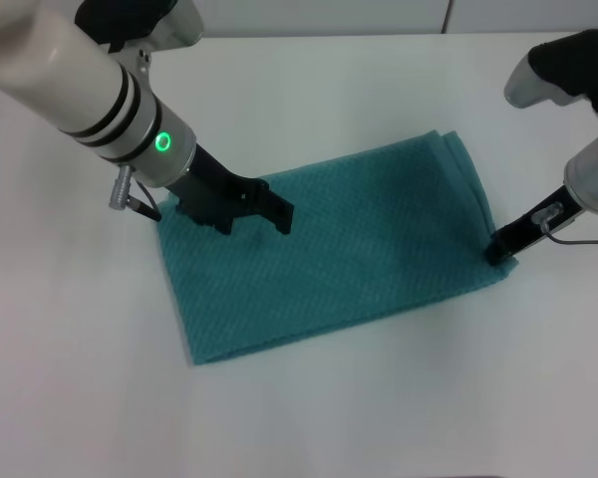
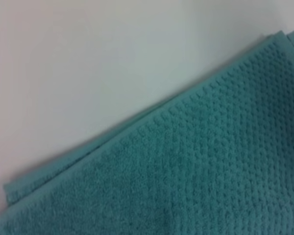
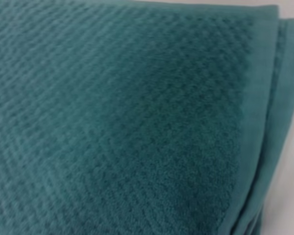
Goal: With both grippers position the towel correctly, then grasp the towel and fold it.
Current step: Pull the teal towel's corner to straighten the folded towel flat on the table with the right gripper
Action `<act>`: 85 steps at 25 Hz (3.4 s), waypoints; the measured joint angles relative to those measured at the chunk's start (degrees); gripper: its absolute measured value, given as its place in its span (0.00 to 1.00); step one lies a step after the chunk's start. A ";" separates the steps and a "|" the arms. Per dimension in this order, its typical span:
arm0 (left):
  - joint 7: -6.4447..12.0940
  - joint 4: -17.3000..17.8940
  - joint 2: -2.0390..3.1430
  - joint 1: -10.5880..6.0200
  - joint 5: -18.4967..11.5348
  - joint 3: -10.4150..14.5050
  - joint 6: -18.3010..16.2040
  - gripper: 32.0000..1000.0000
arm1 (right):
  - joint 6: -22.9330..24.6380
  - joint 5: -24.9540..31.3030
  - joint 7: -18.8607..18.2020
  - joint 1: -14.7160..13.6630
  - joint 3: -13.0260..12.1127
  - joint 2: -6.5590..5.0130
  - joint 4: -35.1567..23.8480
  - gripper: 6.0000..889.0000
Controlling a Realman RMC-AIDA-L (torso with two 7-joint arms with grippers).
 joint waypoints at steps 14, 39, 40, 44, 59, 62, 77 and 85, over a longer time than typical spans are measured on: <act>0.00 0.00 0.14 0.55 0.16 0.00 0.00 0.87 | -8.11 0.00 -0.15 -0.30 0.00 0.31 -1.71 0.08; 0.00 0.01 0.14 0.93 0.18 0.00 0.00 0.87 | -14.64 0.00 -0.62 -0.99 -3.03 3.04 -5.24 0.08; 0.00 0.01 0.14 0.93 0.18 0.00 0.00 0.87 | -14.64 0.00 -0.62 -1.00 -3.05 3.04 -5.26 0.08; 0.00 0.00 0.14 0.96 0.13 0.00 0.00 0.87 | -14.66 0.07 -0.62 -1.07 -3.07 3.05 -5.28 0.09; 0.00 0.01 0.14 1.02 0.17 0.00 -0.09 0.87 | -16.55 0.31 -0.85 -1.26 -3.07 2.75 -7.56 0.24; 0.00 0.00 0.14 1.08 0.21 0.00 -0.09 0.87 | -17.33 0.34 -1.35 -1.35 -3.07 2.82 -8.26 0.35; 0.00 0.01 0.14 1.15 0.27 0.00 -0.09 0.87 | -19.11 0.18 -2.10 -1.48 -3.07 2.88 -9.95 0.93; 0.00 0.01 0.22 1.18 0.26 0.00 -0.09 0.87 | -19.39 0.06 -1.65 -1.50 -3.08 2.67 -9.94 0.97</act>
